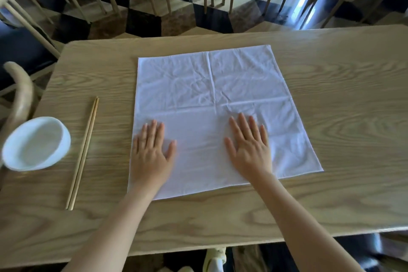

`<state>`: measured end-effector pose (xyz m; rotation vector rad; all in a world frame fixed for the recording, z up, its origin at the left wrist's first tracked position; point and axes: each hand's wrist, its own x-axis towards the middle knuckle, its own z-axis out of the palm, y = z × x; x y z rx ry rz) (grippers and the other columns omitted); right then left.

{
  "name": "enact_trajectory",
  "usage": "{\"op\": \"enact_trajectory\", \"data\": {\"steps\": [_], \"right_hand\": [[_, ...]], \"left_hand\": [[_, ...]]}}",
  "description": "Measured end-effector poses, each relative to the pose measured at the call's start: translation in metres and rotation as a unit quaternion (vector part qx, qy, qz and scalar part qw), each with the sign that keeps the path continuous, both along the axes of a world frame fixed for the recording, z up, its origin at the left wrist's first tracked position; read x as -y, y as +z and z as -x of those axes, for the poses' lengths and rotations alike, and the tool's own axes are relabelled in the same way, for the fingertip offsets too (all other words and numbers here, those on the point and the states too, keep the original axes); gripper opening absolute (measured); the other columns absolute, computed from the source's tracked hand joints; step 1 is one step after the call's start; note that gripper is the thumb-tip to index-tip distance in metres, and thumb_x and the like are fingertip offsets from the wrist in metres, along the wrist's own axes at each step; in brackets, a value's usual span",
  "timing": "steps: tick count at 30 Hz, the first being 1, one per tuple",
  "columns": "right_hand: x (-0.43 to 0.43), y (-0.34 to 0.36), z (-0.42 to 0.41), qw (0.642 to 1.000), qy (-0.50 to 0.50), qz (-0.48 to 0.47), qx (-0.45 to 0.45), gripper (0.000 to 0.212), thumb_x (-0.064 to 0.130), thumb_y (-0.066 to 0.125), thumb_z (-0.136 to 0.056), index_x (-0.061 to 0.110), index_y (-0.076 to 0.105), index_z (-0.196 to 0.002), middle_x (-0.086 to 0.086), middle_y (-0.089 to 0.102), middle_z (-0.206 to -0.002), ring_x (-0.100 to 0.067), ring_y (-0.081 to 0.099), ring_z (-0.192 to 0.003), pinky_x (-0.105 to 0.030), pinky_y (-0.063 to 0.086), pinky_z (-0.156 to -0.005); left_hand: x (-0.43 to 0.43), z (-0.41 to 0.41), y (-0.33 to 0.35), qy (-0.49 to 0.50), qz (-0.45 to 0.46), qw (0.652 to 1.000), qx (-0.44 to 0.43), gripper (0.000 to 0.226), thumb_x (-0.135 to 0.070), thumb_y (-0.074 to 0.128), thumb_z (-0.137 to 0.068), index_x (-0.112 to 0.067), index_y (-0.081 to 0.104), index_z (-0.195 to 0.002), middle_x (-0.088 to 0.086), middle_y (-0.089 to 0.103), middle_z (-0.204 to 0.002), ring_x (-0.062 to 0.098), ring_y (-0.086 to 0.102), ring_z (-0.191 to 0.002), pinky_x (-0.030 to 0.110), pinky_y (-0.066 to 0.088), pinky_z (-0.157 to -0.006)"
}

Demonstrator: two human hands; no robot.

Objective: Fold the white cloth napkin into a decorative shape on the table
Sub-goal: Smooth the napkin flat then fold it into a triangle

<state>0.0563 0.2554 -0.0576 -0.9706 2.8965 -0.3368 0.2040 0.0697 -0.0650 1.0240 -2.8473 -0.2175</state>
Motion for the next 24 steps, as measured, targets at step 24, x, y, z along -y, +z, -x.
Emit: {"op": "enact_trajectory", "data": {"steps": [24], "right_hand": [[0.008,0.017,-0.126,0.969,0.223,0.045,0.095,0.061,0.038,0.052,-0.087,0.016,0.035,-0.141,-0.006,0.018,-0.156,-0.021,0.007,-0.145,-0.040,-0.003,-0.117]], "left_hand": [[-0.022,-0.054,0.045,0.176,-0.230,0.951,-0.104,0.061,0.002,0.052,-0.076,-0.011,0.038,-0.133,0.020,0.050,-0.112,0.038,0.052,-0.095,0.035,0.042,-0.072]]}}
